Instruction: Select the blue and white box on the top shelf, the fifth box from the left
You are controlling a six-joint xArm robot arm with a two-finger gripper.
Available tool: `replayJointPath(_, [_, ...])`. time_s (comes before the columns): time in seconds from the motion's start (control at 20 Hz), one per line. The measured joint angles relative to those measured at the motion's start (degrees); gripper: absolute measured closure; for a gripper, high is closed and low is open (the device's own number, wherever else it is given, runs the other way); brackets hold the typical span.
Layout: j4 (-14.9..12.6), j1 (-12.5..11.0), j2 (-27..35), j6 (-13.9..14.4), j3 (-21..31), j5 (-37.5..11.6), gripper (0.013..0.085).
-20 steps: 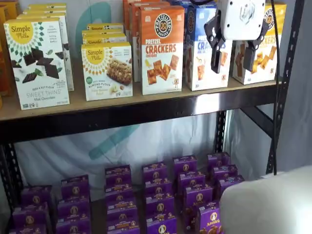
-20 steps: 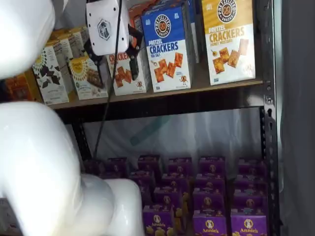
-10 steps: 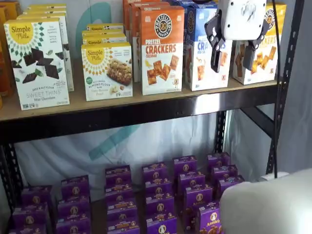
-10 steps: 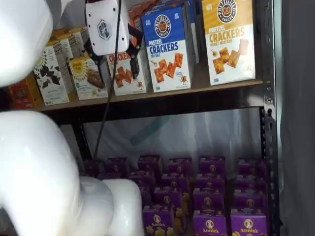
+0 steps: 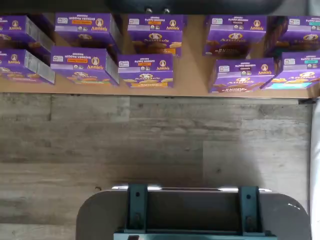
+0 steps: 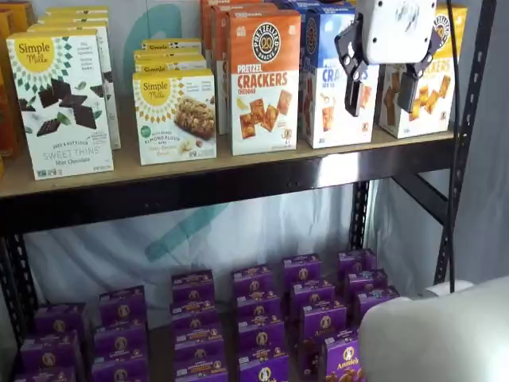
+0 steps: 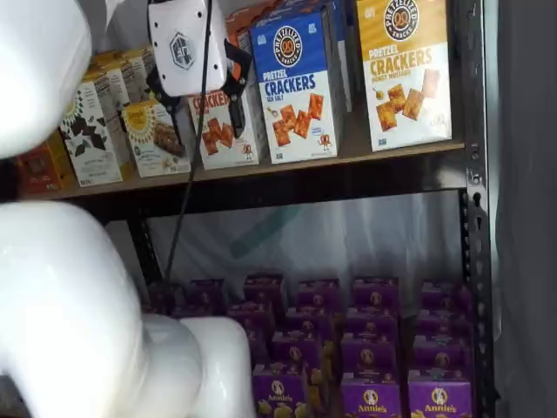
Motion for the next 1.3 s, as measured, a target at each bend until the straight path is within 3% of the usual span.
replayJointPath(0.45, [-1.40,0.98,0.31,0.49,-0.72,-2.15,0.0130])
replayJointPath(0.8, [-5.78,2.87,3.90,1.28,-4.35,-7.89,0.0130])
replayJointPath(1.05, [-7.52,1.12,9.50,-0.43,-9.15,-11.39,0.0130])
replayJointPath(1.3, [-6.20,-1.59,14.29,-2.68,-13.15,-13.45,0.0130])
